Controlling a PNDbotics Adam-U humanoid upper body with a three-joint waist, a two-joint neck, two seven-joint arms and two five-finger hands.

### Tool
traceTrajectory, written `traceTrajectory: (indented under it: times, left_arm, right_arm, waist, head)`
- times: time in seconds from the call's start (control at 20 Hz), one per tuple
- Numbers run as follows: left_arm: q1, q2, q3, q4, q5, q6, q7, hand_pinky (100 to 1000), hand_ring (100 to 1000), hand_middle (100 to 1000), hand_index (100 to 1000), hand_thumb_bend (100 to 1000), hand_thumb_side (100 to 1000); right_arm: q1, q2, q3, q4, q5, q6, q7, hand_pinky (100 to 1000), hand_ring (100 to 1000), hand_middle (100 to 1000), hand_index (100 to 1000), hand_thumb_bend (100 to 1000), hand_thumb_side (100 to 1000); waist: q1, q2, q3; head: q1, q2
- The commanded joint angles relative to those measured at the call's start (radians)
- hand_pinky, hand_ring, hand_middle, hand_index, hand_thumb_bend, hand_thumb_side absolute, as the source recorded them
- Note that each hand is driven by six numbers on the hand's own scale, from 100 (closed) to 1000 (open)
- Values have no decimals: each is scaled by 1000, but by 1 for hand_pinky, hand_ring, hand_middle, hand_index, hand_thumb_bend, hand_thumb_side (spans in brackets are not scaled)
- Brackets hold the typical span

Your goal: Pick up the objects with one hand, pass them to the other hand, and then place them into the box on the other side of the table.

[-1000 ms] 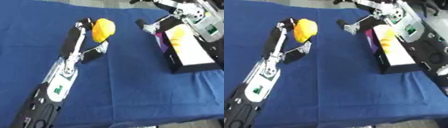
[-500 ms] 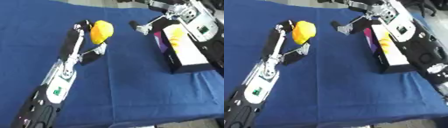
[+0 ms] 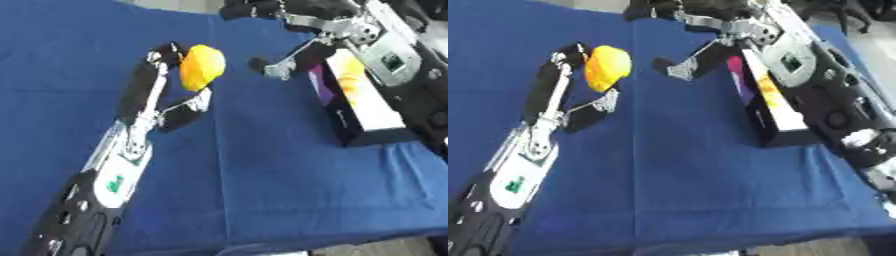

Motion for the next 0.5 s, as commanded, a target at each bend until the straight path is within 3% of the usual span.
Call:
traceTrajectory:
  times: [0.05,0.5]
  left_arm:
    - [-26,-14,3,-23,-21,-2,6,758,596,609,567,100,248]
    - [-31,-31,-6,-40,-36,3,-7,757,595,609,567,100,245]
  right_arm:
    - [-11,-17,-6,1,13,-19,18,897,1000,924,1000,208,467]
    - [-12,-12,-4,21,-14,-26,55,909,1000,942,1000,192,370]
  waist:
    - [-12,0,-2]
    - [-16,6,2]
  head:
    - [-2,-1]
    - [-13,-1]
